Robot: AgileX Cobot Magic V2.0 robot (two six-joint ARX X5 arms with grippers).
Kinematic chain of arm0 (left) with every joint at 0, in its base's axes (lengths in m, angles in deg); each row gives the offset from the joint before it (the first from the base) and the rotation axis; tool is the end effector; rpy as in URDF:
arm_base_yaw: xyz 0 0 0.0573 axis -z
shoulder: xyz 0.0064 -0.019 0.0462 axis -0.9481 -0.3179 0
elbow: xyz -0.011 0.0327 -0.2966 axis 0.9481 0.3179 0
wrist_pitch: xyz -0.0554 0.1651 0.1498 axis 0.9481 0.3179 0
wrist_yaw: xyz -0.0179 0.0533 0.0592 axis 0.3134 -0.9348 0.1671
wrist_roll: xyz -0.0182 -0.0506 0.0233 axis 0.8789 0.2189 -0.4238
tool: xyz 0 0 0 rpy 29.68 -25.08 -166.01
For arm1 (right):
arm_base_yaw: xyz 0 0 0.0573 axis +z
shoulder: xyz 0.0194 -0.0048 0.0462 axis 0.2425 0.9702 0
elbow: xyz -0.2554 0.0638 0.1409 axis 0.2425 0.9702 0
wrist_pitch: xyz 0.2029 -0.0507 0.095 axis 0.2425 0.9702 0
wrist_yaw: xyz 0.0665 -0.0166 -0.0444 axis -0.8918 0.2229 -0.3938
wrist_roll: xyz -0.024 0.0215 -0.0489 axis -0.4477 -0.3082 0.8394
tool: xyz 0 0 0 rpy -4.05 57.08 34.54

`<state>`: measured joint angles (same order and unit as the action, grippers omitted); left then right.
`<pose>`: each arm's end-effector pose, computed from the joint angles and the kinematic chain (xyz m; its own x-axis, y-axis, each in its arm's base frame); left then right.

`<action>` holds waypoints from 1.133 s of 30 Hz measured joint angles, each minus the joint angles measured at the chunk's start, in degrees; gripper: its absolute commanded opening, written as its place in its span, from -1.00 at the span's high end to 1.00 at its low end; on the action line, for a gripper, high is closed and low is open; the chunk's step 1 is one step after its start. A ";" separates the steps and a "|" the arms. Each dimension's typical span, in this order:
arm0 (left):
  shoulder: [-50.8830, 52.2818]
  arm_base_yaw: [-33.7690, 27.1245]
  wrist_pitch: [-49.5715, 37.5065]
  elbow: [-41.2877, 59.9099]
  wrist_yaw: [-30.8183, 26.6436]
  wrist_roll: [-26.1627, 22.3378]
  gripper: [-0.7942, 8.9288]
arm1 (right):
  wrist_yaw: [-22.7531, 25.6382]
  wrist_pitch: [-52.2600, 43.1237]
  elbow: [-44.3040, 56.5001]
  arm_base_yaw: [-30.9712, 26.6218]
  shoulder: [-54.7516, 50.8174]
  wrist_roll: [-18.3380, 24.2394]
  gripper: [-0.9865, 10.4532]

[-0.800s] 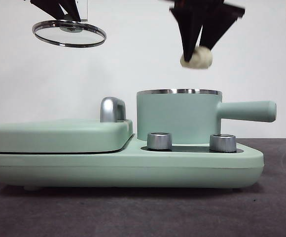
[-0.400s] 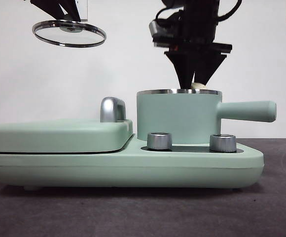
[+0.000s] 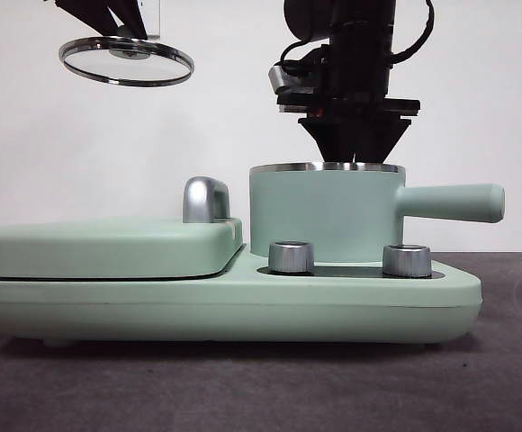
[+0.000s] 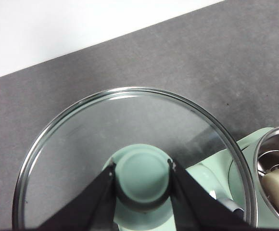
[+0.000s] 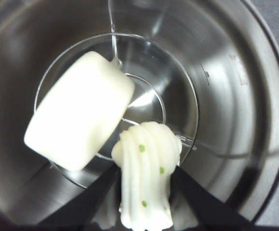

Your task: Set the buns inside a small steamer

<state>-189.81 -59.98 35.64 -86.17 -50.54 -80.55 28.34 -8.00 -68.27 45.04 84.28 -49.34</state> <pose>0.3618 -0.0827 0.4577 0.6839 -0.3857 -0.6192 0.4747 0.8798 -0.0238 0.3345 0.1979 0.3122 0.2623 0.0704 -0.9624 -0.4718 0.8793 -0.0643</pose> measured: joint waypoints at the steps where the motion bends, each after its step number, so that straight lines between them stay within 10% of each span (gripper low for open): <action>1: 0.00 0.00 0.00 0.00 0.00 0.00 0.80 | 0.02 0.13 0.00 0.00 0.13 0.02 0.57; 12: 0.00 0.00 -0.02 0.00 0.00 0.00 0.80 | 0.02 0.48 0.00 0.00 1.33 0.00 0.21; 34: 0.00 0.00 -0.13 0.00 0.00 0.28 0.80 | 0.22 8.81 -17.73 0.00 -1.38 -0.63 0.20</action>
<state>-189.81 -59.98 35.51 -86.17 -50.54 -80.27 28.56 0.81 -85.99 45.04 82.91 -49.97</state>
